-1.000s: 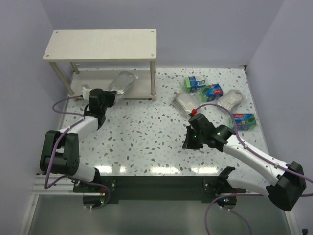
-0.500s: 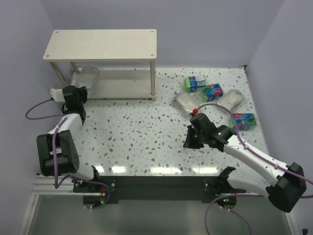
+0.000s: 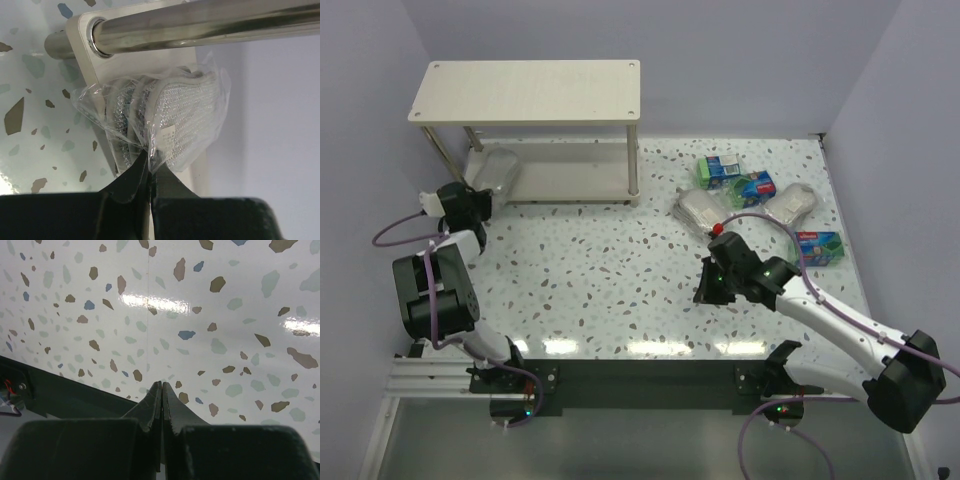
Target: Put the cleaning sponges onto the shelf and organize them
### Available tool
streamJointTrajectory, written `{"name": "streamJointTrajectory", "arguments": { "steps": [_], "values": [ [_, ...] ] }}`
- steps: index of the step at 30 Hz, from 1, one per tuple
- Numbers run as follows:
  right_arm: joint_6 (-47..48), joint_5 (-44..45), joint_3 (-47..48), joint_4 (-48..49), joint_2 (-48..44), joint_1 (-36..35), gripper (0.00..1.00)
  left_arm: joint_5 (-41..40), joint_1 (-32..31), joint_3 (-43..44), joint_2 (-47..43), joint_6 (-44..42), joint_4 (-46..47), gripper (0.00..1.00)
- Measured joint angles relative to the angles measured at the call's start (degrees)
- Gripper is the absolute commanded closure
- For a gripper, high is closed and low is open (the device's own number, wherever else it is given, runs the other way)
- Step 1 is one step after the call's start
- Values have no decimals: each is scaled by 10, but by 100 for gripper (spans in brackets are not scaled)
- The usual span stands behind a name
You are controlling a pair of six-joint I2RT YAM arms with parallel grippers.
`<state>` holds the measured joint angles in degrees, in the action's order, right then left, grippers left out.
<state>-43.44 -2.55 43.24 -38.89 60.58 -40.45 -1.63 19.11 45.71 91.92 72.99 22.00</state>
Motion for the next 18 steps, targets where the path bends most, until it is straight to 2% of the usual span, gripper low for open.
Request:
{"name": "streamJointTrajectory", "arguments": {
  "steps": [14, 18],
  "values": [
    [1, 0, -6, -1, -12, 1, 100, 9, 0, -6, 30, 75, 54, 99],
    [2, 0, -6, -1, -12, 1, 98, 9, 0, -12, 32, 84, 72, 73]
  ]
}}
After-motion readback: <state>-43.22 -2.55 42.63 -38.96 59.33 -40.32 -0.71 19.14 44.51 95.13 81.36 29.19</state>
